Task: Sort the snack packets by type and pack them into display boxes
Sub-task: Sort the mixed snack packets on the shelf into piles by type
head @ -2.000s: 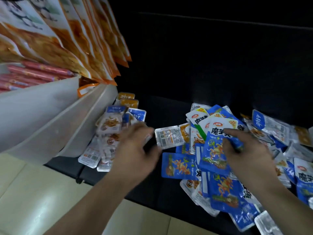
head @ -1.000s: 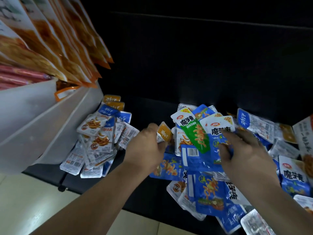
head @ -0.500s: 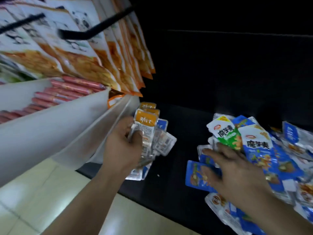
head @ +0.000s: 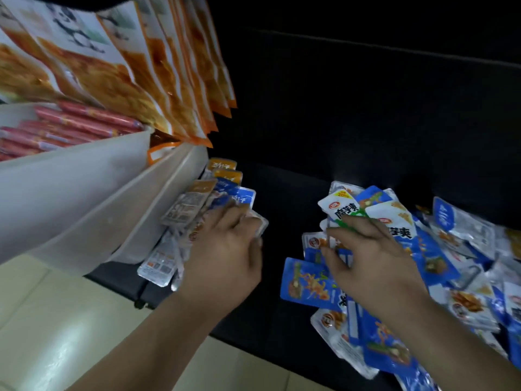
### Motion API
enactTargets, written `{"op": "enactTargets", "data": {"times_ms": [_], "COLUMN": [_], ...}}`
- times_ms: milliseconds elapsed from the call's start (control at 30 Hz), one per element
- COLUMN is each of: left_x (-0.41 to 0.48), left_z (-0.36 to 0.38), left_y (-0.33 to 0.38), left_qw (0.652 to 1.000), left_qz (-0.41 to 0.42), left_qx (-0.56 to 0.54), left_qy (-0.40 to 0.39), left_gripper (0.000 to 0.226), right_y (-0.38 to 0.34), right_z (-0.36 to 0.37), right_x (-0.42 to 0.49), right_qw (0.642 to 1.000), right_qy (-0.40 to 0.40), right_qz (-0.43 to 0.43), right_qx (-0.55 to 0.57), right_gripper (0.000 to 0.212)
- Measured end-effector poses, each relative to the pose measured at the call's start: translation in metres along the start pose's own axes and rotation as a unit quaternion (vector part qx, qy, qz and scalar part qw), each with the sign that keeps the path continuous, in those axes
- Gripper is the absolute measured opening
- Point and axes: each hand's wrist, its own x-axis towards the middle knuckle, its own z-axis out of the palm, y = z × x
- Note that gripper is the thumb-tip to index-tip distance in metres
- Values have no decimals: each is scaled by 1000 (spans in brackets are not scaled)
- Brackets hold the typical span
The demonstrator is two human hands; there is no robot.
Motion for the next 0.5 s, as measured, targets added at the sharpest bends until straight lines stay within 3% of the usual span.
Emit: {"op": "enactTargets", "data": {"times_ms": [67,133,200,267,367,500], "left_x": [-2,-4,0,5,7,-2], "left_z": [14,30,43,57,70,69], "left_y": [21,40,56,63,64,64], "left_qw": [996,986,973,970,974,966], "left_qz": [14,29,15,9,-14,-88], "left_qx": [-67,-94,-99,-62,-36,-126], "left_qy": [-55,-136,-210,-234,-223,-210], "left_gripper": [34,50,70,81,78,57], "right_y": [6,13,22,35,61,83], "right_z": [-16,-31,-40,-38,-29,-19], "right_x": [-5,-13,-22,-32,-44,-51], "right_qw": [998,985,973,970,987,998], "right_qy": [-46,-131,-186,-214,-155,-63], "right_qz": [31,65,72,71,29,-18], "right_qx": [-43,-97,-116,-93,-43,-10], "right_gripper": [46,62,77,84,78,51]}}
